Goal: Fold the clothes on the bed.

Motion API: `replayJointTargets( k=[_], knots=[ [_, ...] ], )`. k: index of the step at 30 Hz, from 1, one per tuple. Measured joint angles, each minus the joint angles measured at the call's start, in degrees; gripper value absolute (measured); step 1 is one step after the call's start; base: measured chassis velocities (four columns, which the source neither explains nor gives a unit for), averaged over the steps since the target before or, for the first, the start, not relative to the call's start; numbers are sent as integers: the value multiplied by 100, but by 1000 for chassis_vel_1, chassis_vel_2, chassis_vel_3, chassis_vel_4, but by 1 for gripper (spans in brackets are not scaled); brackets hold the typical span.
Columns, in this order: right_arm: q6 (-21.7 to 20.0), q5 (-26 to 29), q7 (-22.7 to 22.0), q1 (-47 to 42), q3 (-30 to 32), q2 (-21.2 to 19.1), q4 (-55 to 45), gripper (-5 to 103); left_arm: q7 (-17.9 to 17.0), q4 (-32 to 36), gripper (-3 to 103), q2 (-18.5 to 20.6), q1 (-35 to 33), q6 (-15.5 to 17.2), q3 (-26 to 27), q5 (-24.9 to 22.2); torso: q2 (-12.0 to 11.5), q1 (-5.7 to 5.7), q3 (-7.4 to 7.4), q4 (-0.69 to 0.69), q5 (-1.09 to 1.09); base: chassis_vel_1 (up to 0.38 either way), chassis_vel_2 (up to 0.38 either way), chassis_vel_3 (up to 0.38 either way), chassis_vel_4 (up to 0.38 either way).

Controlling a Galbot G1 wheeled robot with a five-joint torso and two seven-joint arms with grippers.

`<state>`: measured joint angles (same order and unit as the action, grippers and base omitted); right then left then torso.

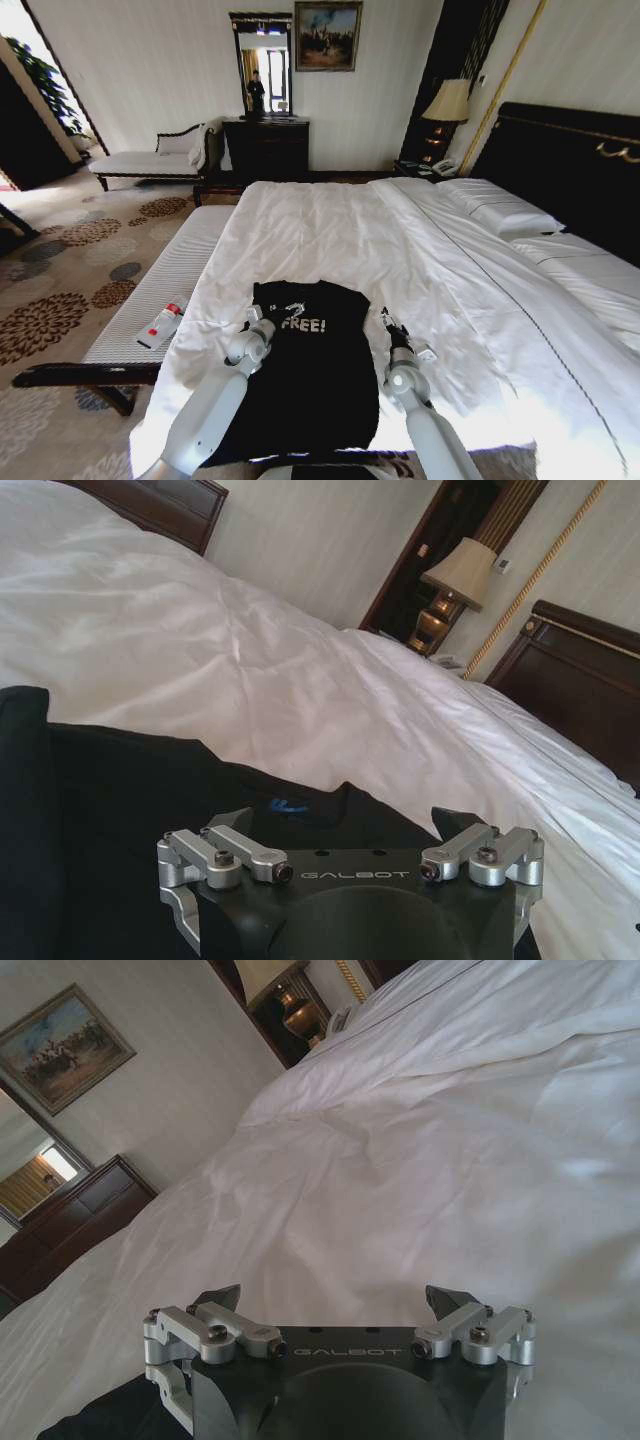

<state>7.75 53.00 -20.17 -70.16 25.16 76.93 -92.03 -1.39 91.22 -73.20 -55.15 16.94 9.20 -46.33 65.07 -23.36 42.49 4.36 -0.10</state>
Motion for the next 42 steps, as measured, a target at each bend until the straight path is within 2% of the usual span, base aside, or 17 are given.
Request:
replayJointTargets(
  k=[5,8,10,11,13,16,20,26,28,29,31,32,34,35,37,40,42],
  knots=[
    [-34,130,323,334,-208,-218,308,100,-139,237,100,119,-328,-1,751,-93,0,0,0,-4,-1,0,0,0,0],
    [-200,739,1156,487,-281,-589,426,100,-218,311,100,399,-456,-34,1153,-277,0,0,0,-7,-1,0,0,0,0],
    [-224,834,1295,511,-279,-646,459,100,-219,321,100,435,-460,-38,1178,-309,0,0,0,-3,-1,0,0,0,0],
    [-316,1050,1621,658,-319,-814,623,100,-219,381,100,529,-505,-48,1274,-374,0,0,0,5,-3,0,0,0,0],
    [-483,1196,1873,945,-454,-970,915,100,-225,495,100,605,-617,-73,1404,-395,0,1,0,0,-2,0,0,0,0],
    [-666,1249,1985,1283,-689,-1050,1276,100,-232,633,100,643,-758,-90,1547,-392,0,1,0,-5,0,0,0,0,0],
    [-805,1252,2002,1503,-899,-1045,1560,100,-232,719,100,648,-856,-101,1672,-387,0,0,0,-4,-1,0,0,0,0],
    [-945,1161,2158,2048,-1246,-813,2511,101,-236,879,100,728,-960,-108,1931,-471,0,1,0,-2,-2,0,0,0,0],
    [-902,1083,2233,2116,-1253,-756,2681,92,-241,896,100,757,-968,-108,1947,-492,0,1,0,-2,-2,0,0,0,0],
    [-902,1083,2233,2116,-1253,-756,2681,92,-241,896,100,757,-968,-108,1947,-492,0,1,0,-2,-2,0,0,0,0],
    [-870,1074,2303,2146,-1252,-719,2769,82,-246,896,100,780,-969,-108,1950,-498,0,1,0,0,-2,0,0,0,0],
    [-849,1075,2359,2161,-1250,-693,2808,82,-248,890,100,786,-966,-108,1949,-499,0,1,0,0,-2,0,0,0,0],
    [-813,1085,2459,2185,-1248,-655,2848,71,-255,869,100,791,-952,-108,1936,-500,0,1,0,-1,-1,0,0,0,0],
    [-813,1085,2459,2185,-1248,-655,2848,71,-255,869,100,791,-952,-108,1936,-500,0,1,0,-1,-1,0,0,0,0],
    [-775,1101,2553,2226,-1250,-597,2870,60,-263,837,100,790,-926,-108,1914,-501,0,0,1,-3,0,0,0,0,0],
    [-757,1102,2566,2254,-1255,-561,2871,54,-266,819,100,786,-913,-108,1898,-501,0,0,0,-3,0,0,0,0,0],
    [-704,1098,2563,2267,-1256,-526,2867,43,-266,791,100,784,-892,-108,1888,-509,0,0,0,-3,0,0,0,0,0]
  ],
)
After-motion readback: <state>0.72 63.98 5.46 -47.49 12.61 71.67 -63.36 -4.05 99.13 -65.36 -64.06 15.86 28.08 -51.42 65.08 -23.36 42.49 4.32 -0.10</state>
